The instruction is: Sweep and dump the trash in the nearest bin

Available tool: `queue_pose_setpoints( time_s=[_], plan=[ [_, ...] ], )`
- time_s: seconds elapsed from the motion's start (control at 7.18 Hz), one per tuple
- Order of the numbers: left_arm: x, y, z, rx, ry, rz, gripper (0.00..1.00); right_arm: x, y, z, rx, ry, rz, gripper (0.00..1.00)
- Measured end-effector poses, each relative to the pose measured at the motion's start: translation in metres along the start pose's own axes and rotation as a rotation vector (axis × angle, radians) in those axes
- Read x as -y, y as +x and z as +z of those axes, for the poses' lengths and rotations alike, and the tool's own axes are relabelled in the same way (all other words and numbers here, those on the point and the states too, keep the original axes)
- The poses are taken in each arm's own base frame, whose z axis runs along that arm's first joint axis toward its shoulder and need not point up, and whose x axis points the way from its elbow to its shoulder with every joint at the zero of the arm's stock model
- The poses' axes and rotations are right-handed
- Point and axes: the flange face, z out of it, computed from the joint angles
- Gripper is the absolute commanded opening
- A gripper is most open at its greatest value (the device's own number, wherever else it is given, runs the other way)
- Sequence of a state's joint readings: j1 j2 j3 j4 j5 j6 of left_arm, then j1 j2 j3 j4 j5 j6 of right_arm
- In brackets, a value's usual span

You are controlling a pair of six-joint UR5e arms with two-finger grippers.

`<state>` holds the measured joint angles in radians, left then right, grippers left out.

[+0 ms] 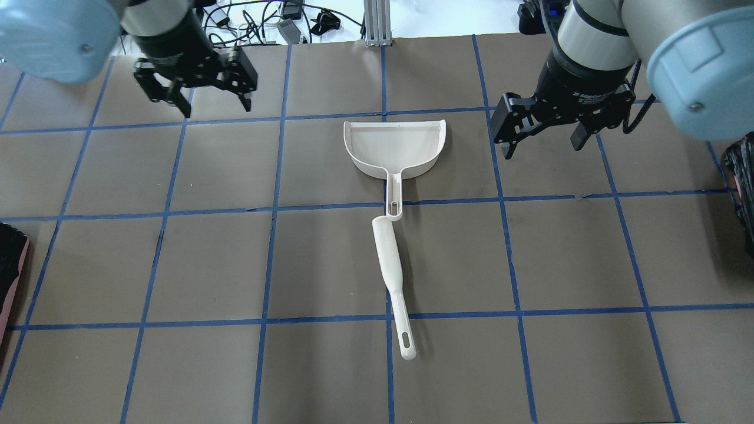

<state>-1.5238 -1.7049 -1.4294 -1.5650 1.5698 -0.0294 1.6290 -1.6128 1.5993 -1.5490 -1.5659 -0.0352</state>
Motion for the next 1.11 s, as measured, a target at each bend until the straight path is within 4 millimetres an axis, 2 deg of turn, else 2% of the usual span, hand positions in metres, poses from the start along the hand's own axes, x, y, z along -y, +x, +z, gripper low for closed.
queue_pose_setpoints(
  time_s=[0.14,0.42,0.56,0.98,1.11],
  plan=[
    [-0.017,-0.019,-0.019,0.010,0.004,-0.019,1.00,0.000,0.000,0.002,0.000,-0.005,0.000,1.00],
    [-0.048,-0.025,-0.027,0.012,0.004,-0.027,1.00,-0.002,0.000,0.009,0.002,-0.015,0.000,1.00],
    [-0.056,-0.022,-0.024,0.009,0.005,-0.018,1.00,-0.002,0.000,0.011,0.001,-0.016,-0.001,1.00],
    [-0.068,0.014,-0.015,0.011,0.010,0.061,1.00,-0.002,0.000,0.012,0.001,-0.017,-0.002,1.00],
    [-0.069,0.019,-0.015,0.011,0.013,0.072,1.00,-0.002,0.000,0.012,0.001,-0.017,-0.001,1.00]
  ],
)
